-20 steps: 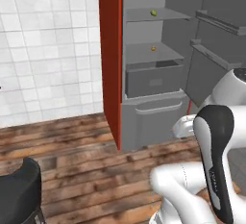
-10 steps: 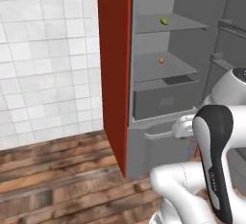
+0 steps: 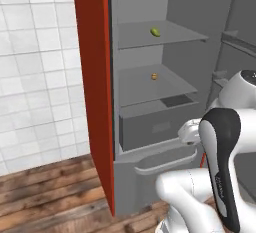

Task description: Pick up the peach and mango from the fridge and place one fruit on each plate on the dining counter.

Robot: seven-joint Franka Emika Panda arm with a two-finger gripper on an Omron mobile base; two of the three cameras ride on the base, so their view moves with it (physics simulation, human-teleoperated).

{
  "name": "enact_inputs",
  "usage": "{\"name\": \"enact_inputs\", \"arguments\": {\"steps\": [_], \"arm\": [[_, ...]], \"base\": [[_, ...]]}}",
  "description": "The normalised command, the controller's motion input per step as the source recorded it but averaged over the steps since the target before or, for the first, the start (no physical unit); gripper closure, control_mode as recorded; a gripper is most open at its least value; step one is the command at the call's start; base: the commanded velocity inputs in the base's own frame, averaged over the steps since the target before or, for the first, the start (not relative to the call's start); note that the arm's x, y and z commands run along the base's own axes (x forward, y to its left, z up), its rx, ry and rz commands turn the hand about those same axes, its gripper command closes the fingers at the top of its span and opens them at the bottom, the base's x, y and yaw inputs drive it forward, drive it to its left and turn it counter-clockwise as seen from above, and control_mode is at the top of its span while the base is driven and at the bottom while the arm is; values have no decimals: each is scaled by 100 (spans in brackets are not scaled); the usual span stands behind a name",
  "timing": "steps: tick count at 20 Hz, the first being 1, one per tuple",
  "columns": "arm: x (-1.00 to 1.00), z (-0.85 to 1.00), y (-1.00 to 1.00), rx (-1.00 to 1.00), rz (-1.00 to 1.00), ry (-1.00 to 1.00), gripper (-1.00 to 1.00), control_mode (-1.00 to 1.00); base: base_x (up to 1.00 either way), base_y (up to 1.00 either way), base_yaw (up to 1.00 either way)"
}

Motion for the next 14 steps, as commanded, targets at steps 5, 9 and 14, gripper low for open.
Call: {"name": "enact_inputs", "arguments": {"steps": [5, 9, 14], "arm": [[0, 0, 0, 0, 0, 0, -100, 100], [0, 0, 0, 0, 0, 0, -100, 100], [0, 0, 0, 0, 0, 0, -100, 100]], "base": [[85, -4, -4], [70, -26, -13], [59, -35, -30]]}}
